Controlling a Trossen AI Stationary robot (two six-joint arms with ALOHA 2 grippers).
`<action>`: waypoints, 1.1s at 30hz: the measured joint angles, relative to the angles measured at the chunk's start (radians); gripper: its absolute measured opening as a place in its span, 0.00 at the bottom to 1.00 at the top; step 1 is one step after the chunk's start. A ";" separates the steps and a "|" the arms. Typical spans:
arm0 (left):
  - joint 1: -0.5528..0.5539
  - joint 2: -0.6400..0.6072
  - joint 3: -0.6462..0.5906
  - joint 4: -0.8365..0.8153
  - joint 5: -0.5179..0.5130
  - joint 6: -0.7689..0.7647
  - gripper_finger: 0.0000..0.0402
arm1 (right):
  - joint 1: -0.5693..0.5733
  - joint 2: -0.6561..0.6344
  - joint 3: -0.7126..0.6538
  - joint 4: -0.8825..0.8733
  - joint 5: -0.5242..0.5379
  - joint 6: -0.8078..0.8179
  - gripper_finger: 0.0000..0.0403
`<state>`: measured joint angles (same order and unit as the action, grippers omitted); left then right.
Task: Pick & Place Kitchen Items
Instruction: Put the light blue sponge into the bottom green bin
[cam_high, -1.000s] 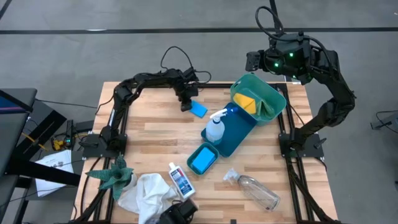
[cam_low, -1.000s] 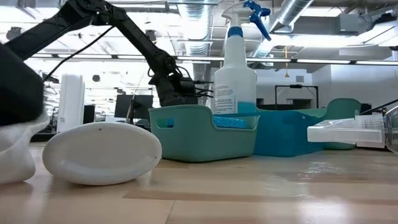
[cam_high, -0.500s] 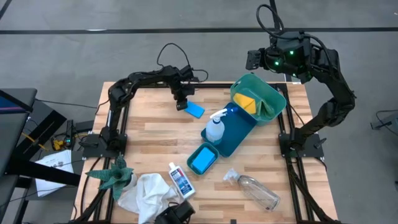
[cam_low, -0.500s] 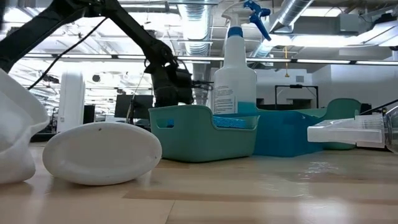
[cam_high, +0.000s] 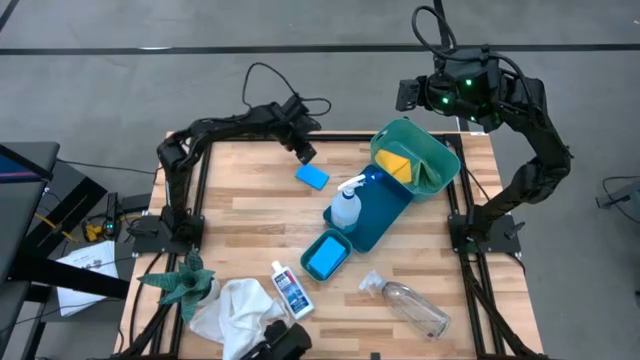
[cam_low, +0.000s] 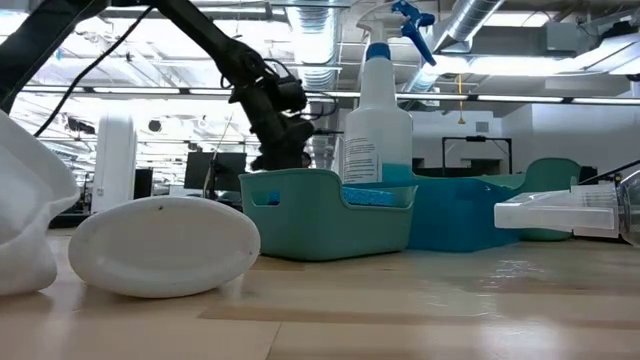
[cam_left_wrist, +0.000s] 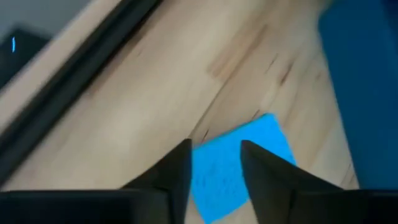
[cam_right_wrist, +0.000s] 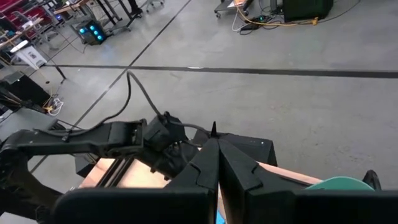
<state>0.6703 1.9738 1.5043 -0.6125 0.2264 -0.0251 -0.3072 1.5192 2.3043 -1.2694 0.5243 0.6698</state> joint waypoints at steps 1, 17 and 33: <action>0.004 0.006 0.000 -0.011 0.000 -0.029 0.37 | -0.003 0.000 0.000 0.000 0.000 0.000 0.00; 0.006 0.072 -0.043 -0.078 -0.020 -0.054 0.42 | -0.003 0.000 0.000 0.000 0.000 -0.016 0.00; -0.005 0.054 -0.112 -0.078 -0.025 -0.066 0.44 | -0.003 0.000 0.000 -0.002 0.000 -0.023 0.00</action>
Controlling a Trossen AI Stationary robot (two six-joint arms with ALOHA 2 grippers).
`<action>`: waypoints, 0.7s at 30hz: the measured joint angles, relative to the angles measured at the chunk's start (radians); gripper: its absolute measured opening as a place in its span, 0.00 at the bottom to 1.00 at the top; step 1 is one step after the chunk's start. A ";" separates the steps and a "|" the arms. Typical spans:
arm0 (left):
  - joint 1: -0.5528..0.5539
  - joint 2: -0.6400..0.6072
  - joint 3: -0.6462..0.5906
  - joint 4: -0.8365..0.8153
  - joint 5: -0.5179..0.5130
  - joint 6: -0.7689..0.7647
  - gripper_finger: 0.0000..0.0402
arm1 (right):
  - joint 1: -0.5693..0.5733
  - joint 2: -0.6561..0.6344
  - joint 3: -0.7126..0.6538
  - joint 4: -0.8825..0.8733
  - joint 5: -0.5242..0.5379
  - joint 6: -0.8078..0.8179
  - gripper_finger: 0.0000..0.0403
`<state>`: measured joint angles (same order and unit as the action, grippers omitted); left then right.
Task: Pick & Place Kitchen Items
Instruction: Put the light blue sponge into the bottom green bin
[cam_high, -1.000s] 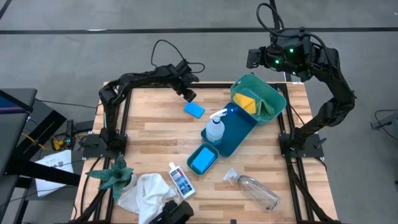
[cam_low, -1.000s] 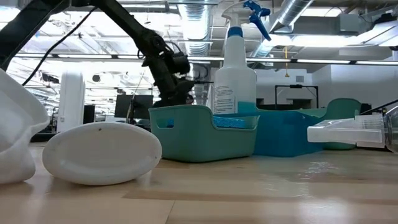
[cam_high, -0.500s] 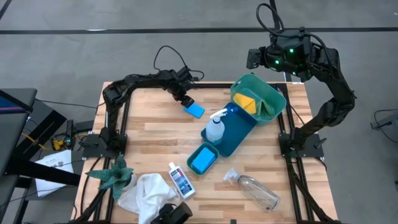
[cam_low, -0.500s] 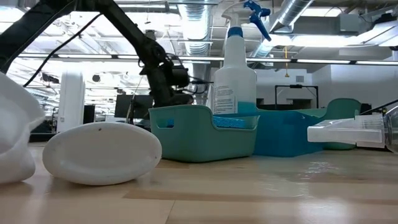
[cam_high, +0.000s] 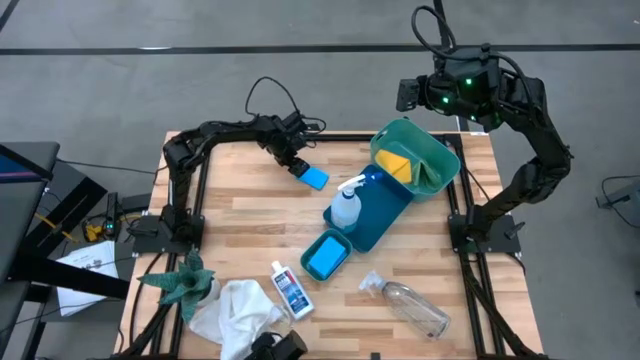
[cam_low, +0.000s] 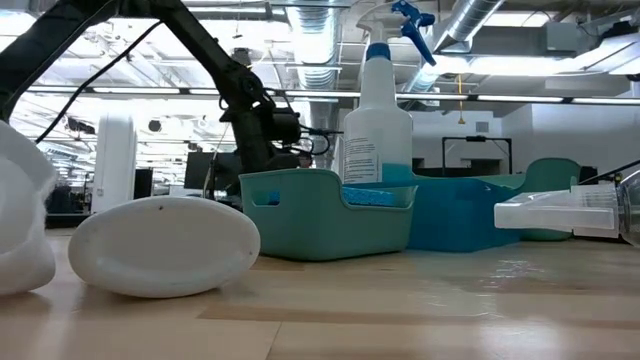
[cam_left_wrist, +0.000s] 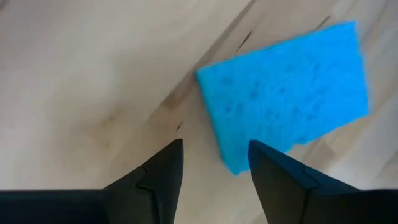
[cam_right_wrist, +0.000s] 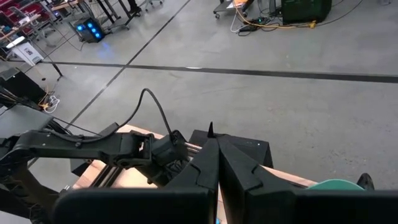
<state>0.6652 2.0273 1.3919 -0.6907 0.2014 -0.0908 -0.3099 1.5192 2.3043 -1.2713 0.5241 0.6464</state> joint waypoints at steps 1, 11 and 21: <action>-0.005 -0.001 -0.009 -0.002 -0.021 -0.002 0.43 | 0.000 0.000 0.000 0.000 0.000 0.000 0.00; -0.036 -0.076 -0.120 -0.104 -0.103 -0.035 0.38 | 0.000 0.000 0.000 -0.001 0.000 -0.003 0.00; -0.038 -0.398 -0.339 -0.017 -0.092 -0.233 0.38 | -0.003 0.000 0.000 0.000 0.000 -0.027 0.00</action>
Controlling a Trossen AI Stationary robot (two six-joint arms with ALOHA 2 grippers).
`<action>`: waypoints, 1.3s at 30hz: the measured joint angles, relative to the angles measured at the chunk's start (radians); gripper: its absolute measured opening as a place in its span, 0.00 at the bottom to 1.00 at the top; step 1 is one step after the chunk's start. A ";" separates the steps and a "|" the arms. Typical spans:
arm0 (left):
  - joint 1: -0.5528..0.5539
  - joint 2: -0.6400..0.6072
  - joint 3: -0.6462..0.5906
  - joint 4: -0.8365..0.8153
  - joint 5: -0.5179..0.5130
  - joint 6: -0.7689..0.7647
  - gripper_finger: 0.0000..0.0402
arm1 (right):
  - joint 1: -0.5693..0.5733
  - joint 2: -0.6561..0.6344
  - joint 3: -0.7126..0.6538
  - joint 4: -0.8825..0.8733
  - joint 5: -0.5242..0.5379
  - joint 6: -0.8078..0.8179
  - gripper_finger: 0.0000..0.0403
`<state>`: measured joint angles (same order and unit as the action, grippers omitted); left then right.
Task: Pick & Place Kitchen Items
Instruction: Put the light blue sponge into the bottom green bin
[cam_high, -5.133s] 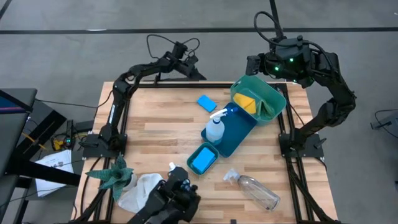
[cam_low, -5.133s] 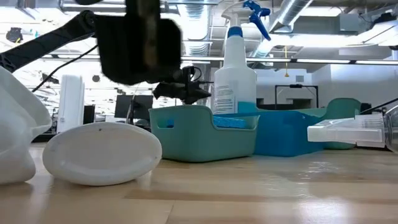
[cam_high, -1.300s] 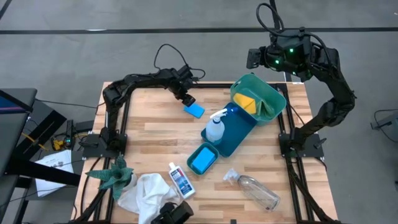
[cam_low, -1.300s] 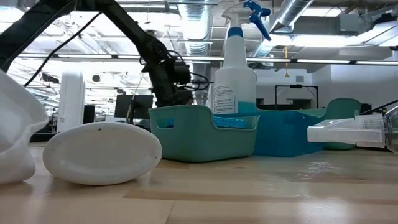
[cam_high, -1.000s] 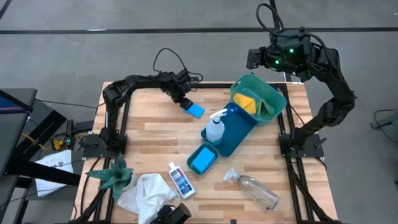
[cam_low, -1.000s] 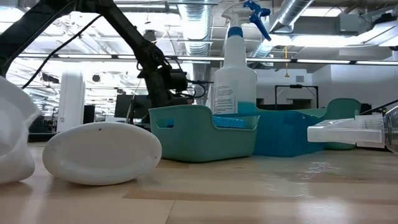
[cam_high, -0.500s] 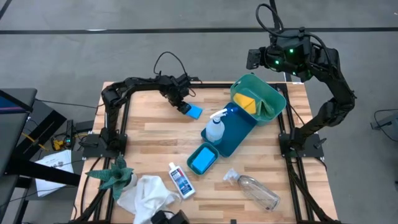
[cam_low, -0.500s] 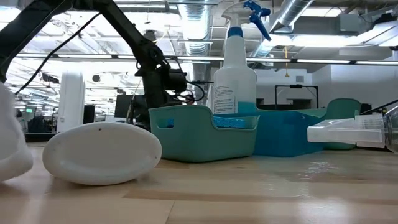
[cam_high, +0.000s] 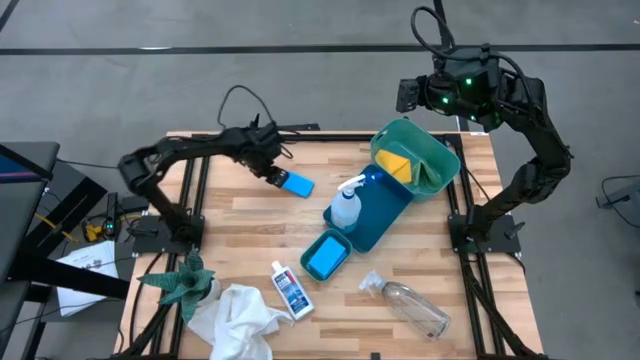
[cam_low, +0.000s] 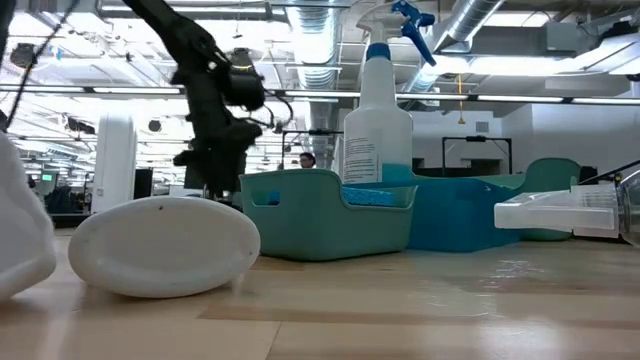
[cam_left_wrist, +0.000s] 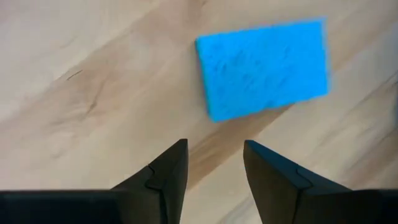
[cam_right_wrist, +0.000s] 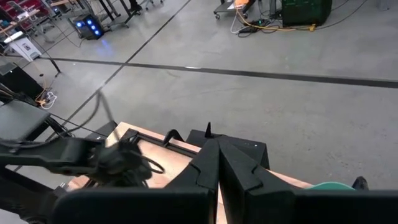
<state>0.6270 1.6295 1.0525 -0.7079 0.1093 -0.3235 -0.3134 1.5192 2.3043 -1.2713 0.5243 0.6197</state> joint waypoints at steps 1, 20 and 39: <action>0.000 -0.025 -0.023 0.032 0.007 -0.033 0.38 | -0.004 0.000 0.000 0.000 0.000 0.000 0.00; 0.028 0.144 -0.084 0.315 0.058 -0.183 0.48 | -0.014 0.000 0.000 0.019 -0.003 -0.003 0.00; 0.006 0.176 -0.081 0.374 0.024 -0.212 0.35 | -0.014 0.000 0.000 0.006 -0.003 -0.018 0.00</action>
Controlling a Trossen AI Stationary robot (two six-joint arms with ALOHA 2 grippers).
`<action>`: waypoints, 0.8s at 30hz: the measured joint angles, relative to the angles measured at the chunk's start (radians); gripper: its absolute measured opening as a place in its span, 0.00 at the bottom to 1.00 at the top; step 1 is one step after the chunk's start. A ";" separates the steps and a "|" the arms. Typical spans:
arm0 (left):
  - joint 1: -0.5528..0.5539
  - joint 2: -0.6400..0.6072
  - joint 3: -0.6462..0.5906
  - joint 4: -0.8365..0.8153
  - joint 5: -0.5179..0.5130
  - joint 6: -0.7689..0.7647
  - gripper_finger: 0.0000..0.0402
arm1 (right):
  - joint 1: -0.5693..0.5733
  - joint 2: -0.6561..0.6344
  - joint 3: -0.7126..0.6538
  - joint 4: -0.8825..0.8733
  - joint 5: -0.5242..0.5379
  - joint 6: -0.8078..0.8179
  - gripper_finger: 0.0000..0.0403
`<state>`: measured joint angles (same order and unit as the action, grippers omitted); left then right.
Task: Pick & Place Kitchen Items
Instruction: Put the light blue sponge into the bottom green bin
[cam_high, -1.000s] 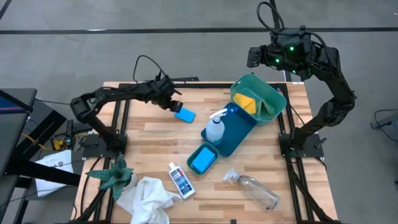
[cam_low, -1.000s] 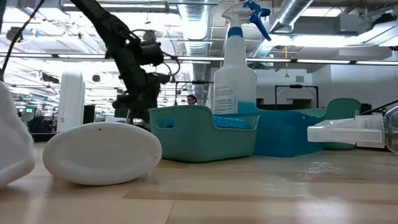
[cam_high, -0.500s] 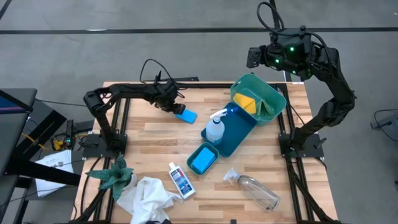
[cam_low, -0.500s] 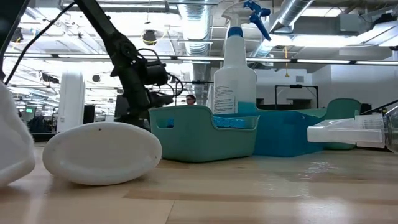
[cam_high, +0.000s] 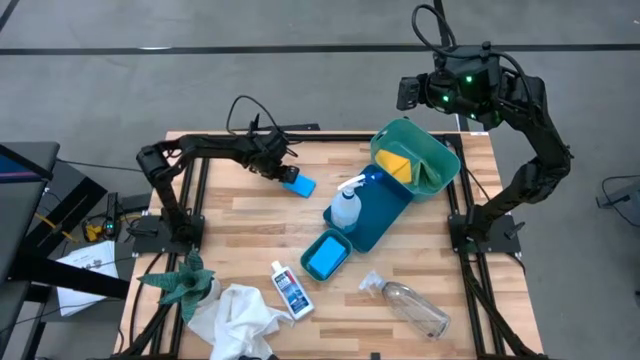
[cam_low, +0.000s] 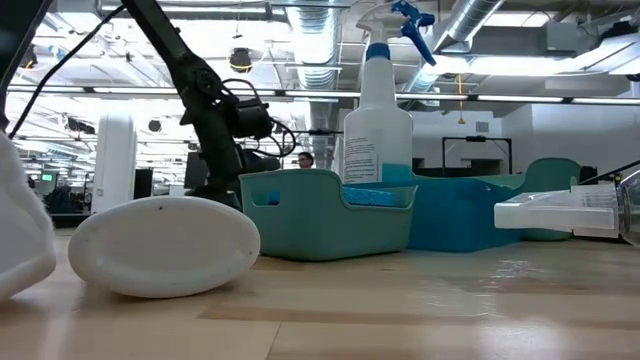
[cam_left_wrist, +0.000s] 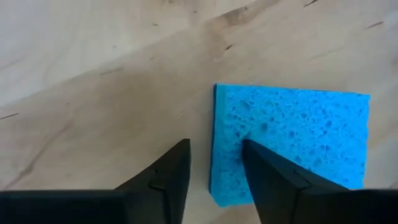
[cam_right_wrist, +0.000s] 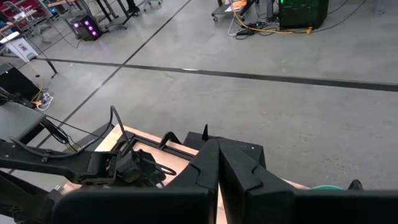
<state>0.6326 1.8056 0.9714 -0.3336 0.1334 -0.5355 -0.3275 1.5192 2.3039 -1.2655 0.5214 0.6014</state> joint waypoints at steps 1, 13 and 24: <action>-0.008 0.001 0.000 0.003 -0.015 -0.001 0.34 | 0.000 0.000 0.000 0.000 0.000 0.000 0.00; -0.072 0.005 -0.001 0.039 -0.103 -0.072 0.02 | 0.000 0.000 0.000 -0.006 0.002 -0.011 0.00; -0.065 -0.117 -0.030 0.015 -0.113 -0.213 0.00 | 0.000 0.000 0.000 -0.006 0.003 -0.029 0.00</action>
<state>0.5678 1.6888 0.9412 -0.3186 0.0204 -0.7488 -0.3279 1.5192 2.3039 -1.2720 0.5243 0.5721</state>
